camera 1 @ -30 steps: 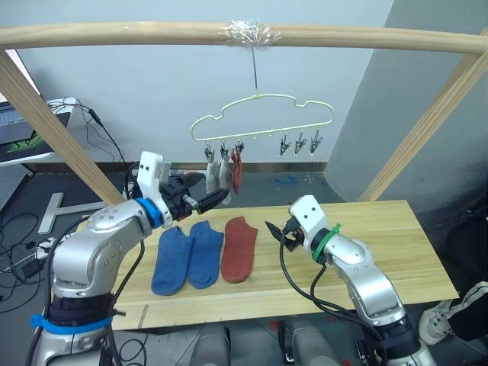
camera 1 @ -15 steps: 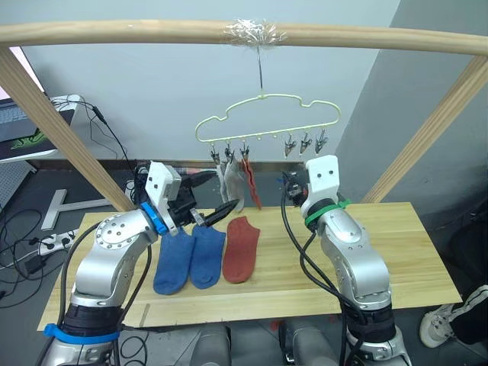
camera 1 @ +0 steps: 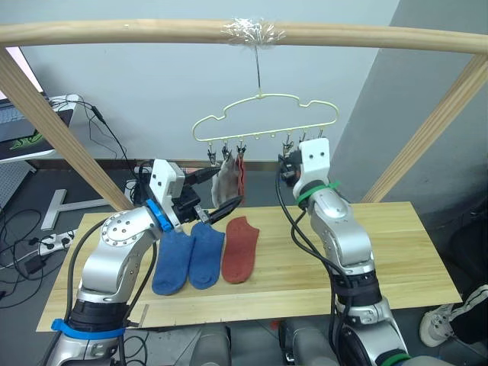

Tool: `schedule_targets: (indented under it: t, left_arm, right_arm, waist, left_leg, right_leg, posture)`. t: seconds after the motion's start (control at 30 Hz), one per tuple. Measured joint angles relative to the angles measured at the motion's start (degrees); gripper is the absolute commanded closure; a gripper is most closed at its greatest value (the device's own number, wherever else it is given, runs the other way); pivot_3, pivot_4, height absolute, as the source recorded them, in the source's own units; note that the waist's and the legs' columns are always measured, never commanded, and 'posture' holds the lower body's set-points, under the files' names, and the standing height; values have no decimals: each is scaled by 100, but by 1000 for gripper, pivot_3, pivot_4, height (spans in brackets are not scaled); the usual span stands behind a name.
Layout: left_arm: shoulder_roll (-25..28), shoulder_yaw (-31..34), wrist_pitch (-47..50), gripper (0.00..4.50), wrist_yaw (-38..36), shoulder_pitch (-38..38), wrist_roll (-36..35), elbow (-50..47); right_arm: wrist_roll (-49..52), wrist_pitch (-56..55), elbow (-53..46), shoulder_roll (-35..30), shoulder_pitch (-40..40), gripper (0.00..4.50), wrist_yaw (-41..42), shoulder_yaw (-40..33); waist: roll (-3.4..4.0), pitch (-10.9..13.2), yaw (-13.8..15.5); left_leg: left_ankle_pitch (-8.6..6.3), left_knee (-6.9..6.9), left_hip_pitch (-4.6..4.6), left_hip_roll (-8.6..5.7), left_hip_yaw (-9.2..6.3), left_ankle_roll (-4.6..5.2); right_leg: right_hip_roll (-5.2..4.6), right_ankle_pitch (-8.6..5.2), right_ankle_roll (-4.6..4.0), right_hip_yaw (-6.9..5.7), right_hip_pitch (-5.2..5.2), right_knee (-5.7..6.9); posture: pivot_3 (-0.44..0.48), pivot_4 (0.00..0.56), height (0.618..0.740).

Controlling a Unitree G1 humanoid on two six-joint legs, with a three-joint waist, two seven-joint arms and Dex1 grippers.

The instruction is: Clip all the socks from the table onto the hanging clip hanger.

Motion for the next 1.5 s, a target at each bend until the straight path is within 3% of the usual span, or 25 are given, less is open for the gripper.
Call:
schedule_targets:
  t: [0.23, 0.53, 1.03, 1.17, 1.5]
  left_arm:
    - [-15, -2, 331, 0, 198, -197, -98, -222]
    - [-11, 10, 542, 0, 281, -181, -233, -429]
    - [3, 51, 554, 0, 293, -82, -275, -471]
    - [1, 50, 553, 0, 289, -103, -275, -471]
    - [1, 49, 547, 0, 276, -180, -275, -468]
  right_arm:
    - [186, -447, 955, 97, -519, 2374, -142, -228]
    - [233, -703, 1241, 143, -697, 2374, -167, -286]
    - [-51, 126, -1383, -232, 1298, 2374, 104, 886]
    - [61, 284, -1273, -76, 1185, 2374, -78, 593]
    - [191, -43, 60, -21, 26, 2374, -208, -5]
  waist:
    - [0, 0, 41]
    - [0, 0, 83]
    - [0, 0, 98]
    - [0, 0, 100]
    - [0, 0, 93]
  left_leg:
    - [0, -2, -2, 0, -1, 0]
    - [0, -9, 0, 0, -4, 0]
    - [0, -13, 2, 0, -5, -1]
    - [0, -12, 3, 0, -5, -1]
    - [-1, -15, 1, 0, -4, 0]
  right_leg:
    - [0, -1, 1, -1, 0, 0]
    - [1, -3, 0, -3, -1, 3]
    - [0, -13, 1, -3, -4, 5]
    - [0, -13, 1, -3, -4, 10]
    - [1, -14, 1, -4, -5, 9]
  posture:
    - [173, 165, 740]
    - [177, 159, 740]
    - [151, 161, 740]
    - [151, 162, 740]
    - [163, 169, 740]
